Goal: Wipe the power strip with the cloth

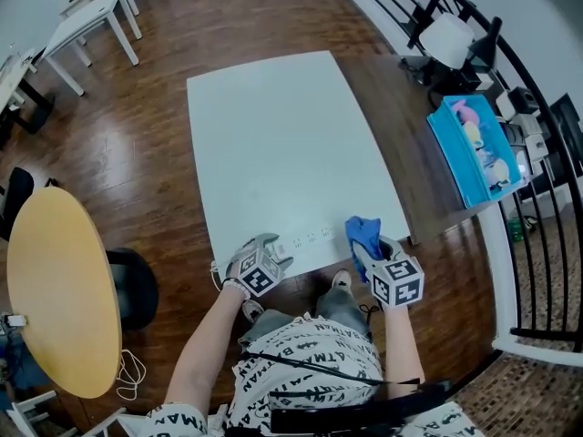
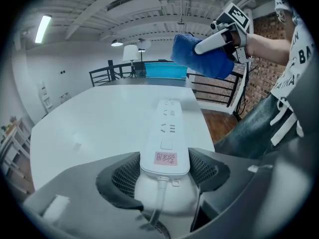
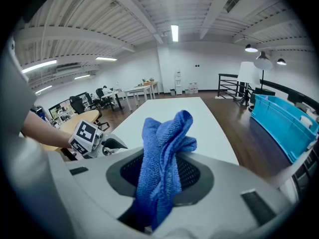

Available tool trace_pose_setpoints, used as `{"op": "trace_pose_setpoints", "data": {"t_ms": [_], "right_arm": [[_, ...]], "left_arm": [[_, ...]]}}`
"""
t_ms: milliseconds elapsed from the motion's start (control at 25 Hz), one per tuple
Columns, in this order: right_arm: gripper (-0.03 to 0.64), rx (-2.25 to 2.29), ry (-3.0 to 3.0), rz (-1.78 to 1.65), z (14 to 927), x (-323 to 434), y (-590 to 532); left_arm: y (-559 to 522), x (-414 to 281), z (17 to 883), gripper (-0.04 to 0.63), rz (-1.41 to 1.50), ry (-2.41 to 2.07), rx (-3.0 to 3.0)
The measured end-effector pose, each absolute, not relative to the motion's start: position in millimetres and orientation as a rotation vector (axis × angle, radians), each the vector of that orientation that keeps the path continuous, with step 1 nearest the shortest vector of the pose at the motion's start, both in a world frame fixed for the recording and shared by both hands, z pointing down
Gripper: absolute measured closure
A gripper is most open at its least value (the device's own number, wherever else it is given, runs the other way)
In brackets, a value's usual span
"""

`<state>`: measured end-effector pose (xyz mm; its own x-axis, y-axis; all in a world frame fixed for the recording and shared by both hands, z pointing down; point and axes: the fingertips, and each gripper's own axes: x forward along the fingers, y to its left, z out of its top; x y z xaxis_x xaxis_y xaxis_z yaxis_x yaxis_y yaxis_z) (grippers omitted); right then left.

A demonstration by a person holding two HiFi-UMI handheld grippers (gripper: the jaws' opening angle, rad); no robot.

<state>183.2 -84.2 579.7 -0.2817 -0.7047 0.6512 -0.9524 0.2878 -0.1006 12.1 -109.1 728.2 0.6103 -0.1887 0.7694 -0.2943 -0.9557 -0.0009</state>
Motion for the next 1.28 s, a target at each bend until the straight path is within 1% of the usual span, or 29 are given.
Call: {"op": "trace_pose_setpoints", "data": {"t_ms": [120,320,480,800,1000,1120,1280], "right_arm": [[0.482,1.438,-2.096,0.663,579,175,-84],[0.482,1.161,-2.147,0.528,582,135,-80],[0.482,0.993,-2.148,0.419,584,104,-81],[0.482,0.688,-2.263,0.172,544,34,-83],[0.482,0.548,-2.257,0.014,521,-5,-75],[0.482,0.478,-2.26,-0.018,522,-17,-68],[0.482,0.411,-2.252,-0.02,525,-16,-58]], "left_arm": [[-107,12,728,0.311,1.275,-0.429,2.71],[-109,13,708,0.308,1.236,-0.53,2.734],[-115,3,677,0.308,1.222,-0.701,2.731],[-119,-17,604,0.31,1.205,-0.983,2.767],[-114,-17,581,0.31,1.233,-1.065,2.781],[-107,-9,574,0.31,1.235,-1.073,2.824],[-98,-3,569,0.31,1.255,-1.071,2.888]]}}
